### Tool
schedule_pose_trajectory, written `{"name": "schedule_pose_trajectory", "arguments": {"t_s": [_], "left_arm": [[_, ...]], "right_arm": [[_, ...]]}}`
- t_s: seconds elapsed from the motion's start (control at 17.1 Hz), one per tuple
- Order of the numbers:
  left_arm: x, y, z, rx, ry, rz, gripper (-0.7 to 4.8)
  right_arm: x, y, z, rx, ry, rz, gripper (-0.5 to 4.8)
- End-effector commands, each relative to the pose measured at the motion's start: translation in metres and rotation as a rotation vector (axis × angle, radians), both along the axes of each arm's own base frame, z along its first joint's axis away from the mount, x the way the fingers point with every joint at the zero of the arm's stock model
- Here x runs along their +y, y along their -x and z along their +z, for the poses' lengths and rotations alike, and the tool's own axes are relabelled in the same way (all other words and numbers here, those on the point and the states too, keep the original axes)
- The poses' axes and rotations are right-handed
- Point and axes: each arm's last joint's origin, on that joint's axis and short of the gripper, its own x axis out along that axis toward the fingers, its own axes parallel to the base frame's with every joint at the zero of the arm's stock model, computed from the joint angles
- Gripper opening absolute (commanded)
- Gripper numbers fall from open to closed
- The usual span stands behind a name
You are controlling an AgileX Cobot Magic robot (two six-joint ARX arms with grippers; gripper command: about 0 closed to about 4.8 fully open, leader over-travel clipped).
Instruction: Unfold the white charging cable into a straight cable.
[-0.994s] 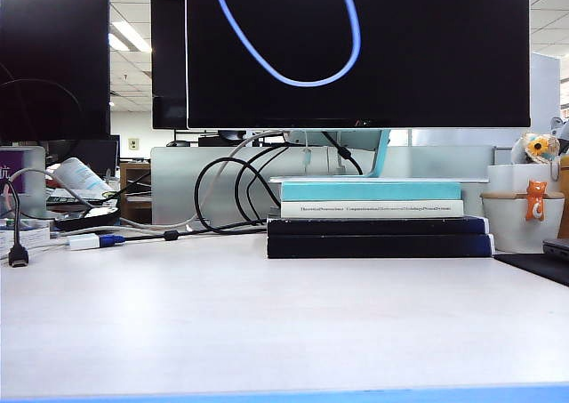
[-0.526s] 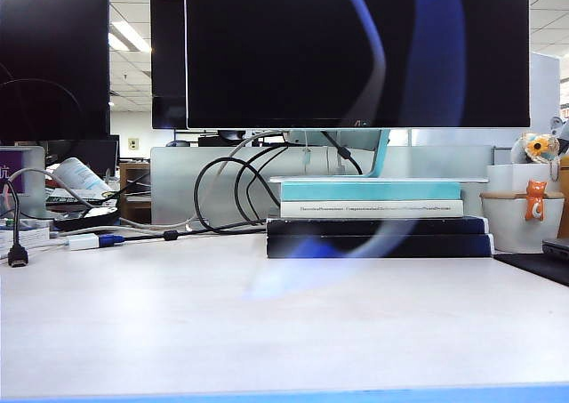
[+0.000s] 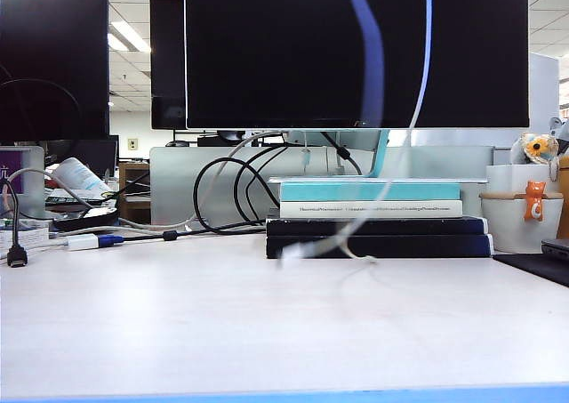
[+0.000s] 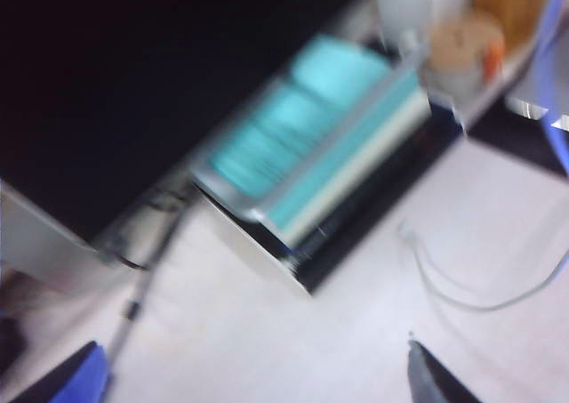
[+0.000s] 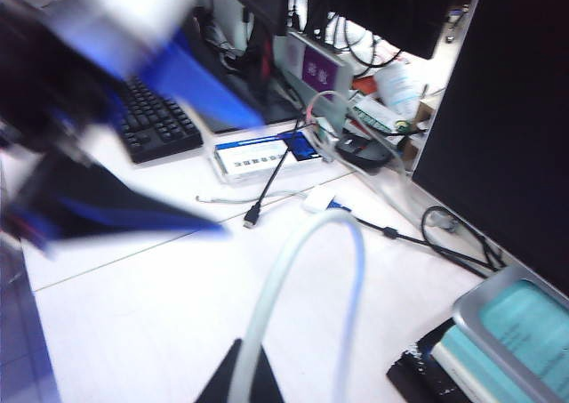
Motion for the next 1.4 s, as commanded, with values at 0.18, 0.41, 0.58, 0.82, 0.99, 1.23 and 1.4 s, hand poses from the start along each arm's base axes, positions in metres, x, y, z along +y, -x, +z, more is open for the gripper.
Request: {"name": "schedule_pose_trajectory", "arguments": {"t_s": [0.18, 0.41, 0.58, 0.82, 0.99, 1.23, 1.4], "left_arm": [[0.036, 0.038, 0.027, -0.107, 0.080, 0.047, 4.79], [0.054, 0.054, 0.022, -0.047, 0.016, 0.138, 4.79], [0.058, 0.059, 0.014, 0.028, -0.031, 0.150, 4.79], [0.061, 0.062, 0.014, 0.021, -0.030, 0.149, 4.79], [0.061, 0.062, 0.014, 0.023, -0.029, 0.145, 4.79], [0.060, 0.062, 0.014, 0.029, -0.030, 0.137, 4.79], [0.060, 0.062, 0.014, 0.030, -0.029, 0.136, 4.79]], "right_arm": [[0.027, -0.014, -0.015, 0.065, 0.038, 0.096, -0.06], [0.064, -0.025, -0.013, 0.010, -0.032, 0.190, -0.06], [0.081, -0.027, 0.005, -0.017, -0.057, 0.237, -0.06], [0.076, -0.032, -0.033, 0.149, 0.337, 0.080, -0.06], [0.053, -0.044, -0.041, 0.225, 0.444, -0.102, -0.06], [0.037, -0.064, -0.054, 0.327, 0.512, -0.346, 4.79], [0.029, -0.068, -0.053, 0.231, 0.619, -0.611, 4.79]]}}
